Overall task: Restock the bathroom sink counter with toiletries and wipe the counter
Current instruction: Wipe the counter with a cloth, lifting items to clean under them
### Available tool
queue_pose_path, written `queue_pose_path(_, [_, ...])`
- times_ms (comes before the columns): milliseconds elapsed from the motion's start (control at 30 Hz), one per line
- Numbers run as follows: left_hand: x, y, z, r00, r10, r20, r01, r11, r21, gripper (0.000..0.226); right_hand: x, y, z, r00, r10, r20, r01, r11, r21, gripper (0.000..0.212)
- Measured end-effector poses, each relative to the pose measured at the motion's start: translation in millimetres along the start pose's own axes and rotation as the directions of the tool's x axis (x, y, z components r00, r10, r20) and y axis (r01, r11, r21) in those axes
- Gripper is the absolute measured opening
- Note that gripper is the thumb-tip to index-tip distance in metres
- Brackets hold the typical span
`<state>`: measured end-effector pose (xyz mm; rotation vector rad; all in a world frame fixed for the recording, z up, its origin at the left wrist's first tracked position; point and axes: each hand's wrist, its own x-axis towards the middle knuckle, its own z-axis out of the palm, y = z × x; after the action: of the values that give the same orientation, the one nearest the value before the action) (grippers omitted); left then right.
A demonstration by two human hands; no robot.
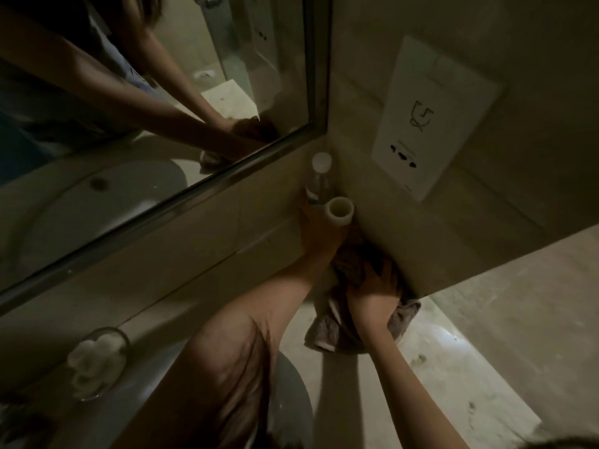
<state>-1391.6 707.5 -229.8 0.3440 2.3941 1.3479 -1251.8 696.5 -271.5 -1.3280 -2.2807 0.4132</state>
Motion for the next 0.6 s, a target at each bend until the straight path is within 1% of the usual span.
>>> queue_pose_path(67, [-4, 7, -3, 0.998, -0.004, -0.055, 0.001, 0.999, -0.05, 0.111, 0, 2, 2, 1.0, -0.009, -0.015, 0.01, 1.0, 0.01, 0.033])
queue_pose_path(100, [-3, 7, -5, 0.998, 0.004, -0.061, -0.007, 0.998, -0.056, 0.118, 1, 3, 4, 1.0, -0.016, -0.027, 0.016, 1.0, 0.01, 0.033])
queue_pose_path(133, [-2, 5, -4, 0.999, 0.017, -0.051, -0.02, 0.999, -0.043, 0.122, 2, 4, 5, 0.999, -0.019, -0.037, 0.02, 1.0, 0.005, 0.033])
queue_pose_path(233, [4, 3, -7, 1.0, -0.001, 0.007, 0.001, 1.0, -0.021, 0.124, 1, 5, 5, 0.998, -0.04, -0.052, 0.039, 0.999, -0.021, 0.03])
queue_pose_path(333, [8, -15, 1, 0.999, 0.032, 0.035, -0.028, 0.996, -0.09, 0.133, 1, 6, 6, 0.996, -0.063, -0.058, 0.062, 0.998, -0.021, 0.029])
queue_pose_path(400, [15, -34, 14, 0.997, 0.0, 0.08, 0.008, 0.994, -0.106, 0.137, 2, 6, 7, 0.996, -0.067, -0.055, 0.066, 0.998, -0.025, 0.03])
queue_pose_path(433, [18, -41, 18, 0.997, -0.005, 0.08, 0.015, 0.993, -0.118, 0.135, 2, 6, 7, 0.996, -0.067, -0.056, 0.066, 0.997, -0.027, 0.029])
queue_pose_path(467, [18, -40, 18, 0.998, 0.007, 0.061, 0.001, 0.991, -0.132, 0.128, 2, 6, 6, 0.996, -0.063, -0.059, 0.062, 0.998, -0.029, 0.03])
queue_pose_path(600, [11, -16, 7, 0.996, 0.055, -0.063, -0.066, 0.98, -0.187, 0.109, 2, 3, 6, 0.998, -0.044, -0.043, 0.044, 0.999, -0.01, 0.034])
